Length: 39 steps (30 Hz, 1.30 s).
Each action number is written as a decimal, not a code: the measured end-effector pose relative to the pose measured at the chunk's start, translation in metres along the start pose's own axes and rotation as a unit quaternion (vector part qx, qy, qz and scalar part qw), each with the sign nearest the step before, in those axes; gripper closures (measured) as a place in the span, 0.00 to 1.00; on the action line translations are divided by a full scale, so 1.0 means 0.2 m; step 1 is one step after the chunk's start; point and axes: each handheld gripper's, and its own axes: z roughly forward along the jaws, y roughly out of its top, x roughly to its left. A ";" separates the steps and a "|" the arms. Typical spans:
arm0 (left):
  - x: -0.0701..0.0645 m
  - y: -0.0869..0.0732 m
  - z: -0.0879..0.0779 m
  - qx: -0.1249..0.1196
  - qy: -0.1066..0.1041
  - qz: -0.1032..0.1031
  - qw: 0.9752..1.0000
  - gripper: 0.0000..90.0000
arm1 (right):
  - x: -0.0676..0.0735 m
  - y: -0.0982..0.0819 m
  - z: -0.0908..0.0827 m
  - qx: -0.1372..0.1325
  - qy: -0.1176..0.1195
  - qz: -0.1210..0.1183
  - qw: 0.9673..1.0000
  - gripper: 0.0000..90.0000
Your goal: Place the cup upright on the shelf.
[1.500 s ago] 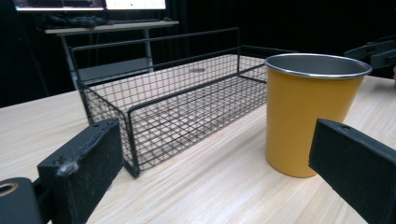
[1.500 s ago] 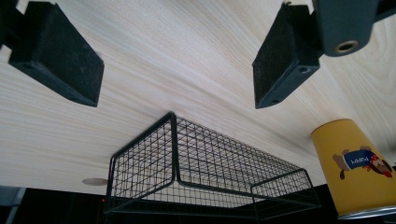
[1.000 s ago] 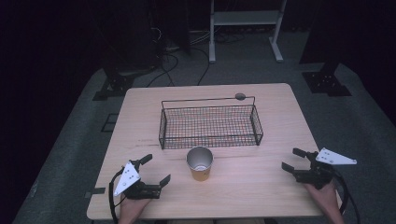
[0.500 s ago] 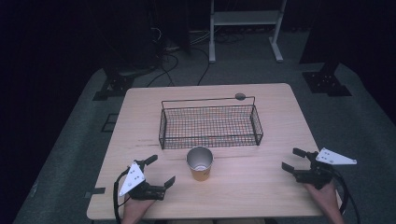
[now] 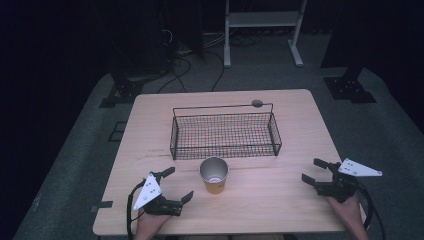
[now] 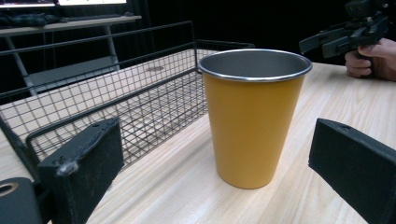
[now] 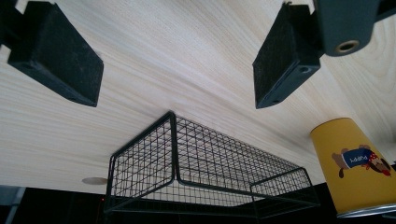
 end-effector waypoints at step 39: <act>-0.08 0.04 0.28 0.022 -0.040 -0.006 0.999 0.03 | 0.00 0.00 0.00 -0.001 0.002 0.000 1.000 0.17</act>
